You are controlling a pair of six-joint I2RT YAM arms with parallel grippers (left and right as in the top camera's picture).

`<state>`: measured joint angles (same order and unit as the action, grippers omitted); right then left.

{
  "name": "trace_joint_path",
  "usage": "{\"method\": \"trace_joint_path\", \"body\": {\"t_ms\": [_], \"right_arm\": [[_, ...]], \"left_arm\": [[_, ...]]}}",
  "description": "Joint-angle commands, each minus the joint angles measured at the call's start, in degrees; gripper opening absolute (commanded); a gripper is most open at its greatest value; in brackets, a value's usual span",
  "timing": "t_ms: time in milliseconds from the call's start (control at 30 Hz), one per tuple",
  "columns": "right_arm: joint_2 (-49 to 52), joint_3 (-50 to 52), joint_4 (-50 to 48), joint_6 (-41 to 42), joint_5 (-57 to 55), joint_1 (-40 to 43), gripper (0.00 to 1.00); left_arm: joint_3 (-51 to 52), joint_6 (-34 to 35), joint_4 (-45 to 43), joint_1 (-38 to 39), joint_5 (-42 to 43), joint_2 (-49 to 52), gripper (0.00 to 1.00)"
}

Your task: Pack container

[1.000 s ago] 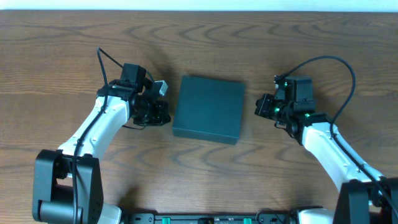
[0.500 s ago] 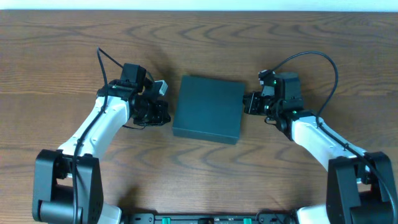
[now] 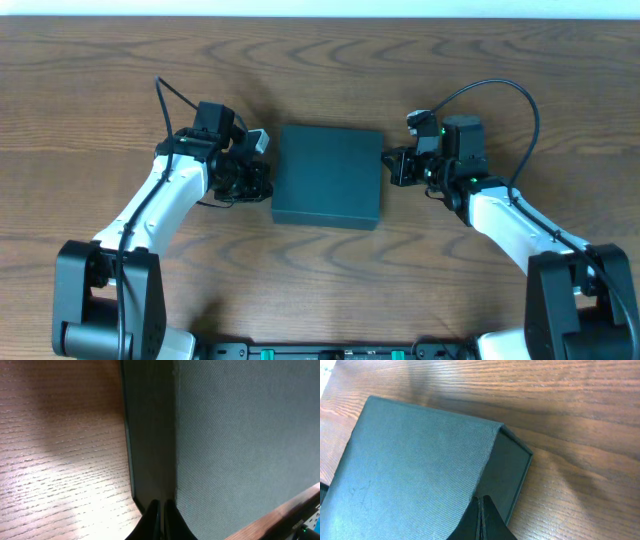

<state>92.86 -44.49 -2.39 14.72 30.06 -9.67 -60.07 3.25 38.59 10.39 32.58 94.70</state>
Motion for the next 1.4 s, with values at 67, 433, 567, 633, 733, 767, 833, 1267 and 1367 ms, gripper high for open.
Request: {"method": "trace_joint_path", "body": {"t_ms": [67,433,567,633,733,767,833,1267,1367], "right_arm": [[0.2,-0.1,-1.5,-2.6,3.8,-0.4,0.01],[-0.5,-2.0,1.0,-2.6,3.1,1.5,0.01],[-6.6,-7.6,16.6,-4.7,3.9,5.6,0.01],[-11.2,-9.8,24.6,-8.2,3.8,7.1,0.01],[-21.7,-10.0,34.6,-10.8,-1.9,7.8,0.02],[-27.4,-9.3,38.6,-10.8,-6.1,7.6,0.02],[-34.0,-7.1,40.7,-10.8,-7.6,7.5,0.02],[-74.0,23.7,40.7,-0.8,0.2,7.3,0.34],[-74.2,24.7,40.9,1.6,0.2,7.3,0.99]], "left_arm": [[0.3,1.1,0.5,0.2,0.3,-1.2,0.06],[0.3,2.2,1.5,-0.5,-0.2,-2.3,0.06],[0.3,3.4,2.8,-2.9,-7.0,-10.9,0.06],[0.3,3.3,4.2,-3.6,-11.1,-17.0,0.06],[0.3,1.1,6.5,-3.7,-13.9,-27.6,0.06],[0.3,0.2,7.9,-3.6,-13.9,-32.3,0.06],[0.5,-0.3,9.8,-3.6,-13.9,-37.6,0.06],[23.3,1.2,10.1,-3.6,-13.6,-65.3,0.1],[23.6,5.6,8.5,-3.6,-13.5,-65.1,0.95]]}}
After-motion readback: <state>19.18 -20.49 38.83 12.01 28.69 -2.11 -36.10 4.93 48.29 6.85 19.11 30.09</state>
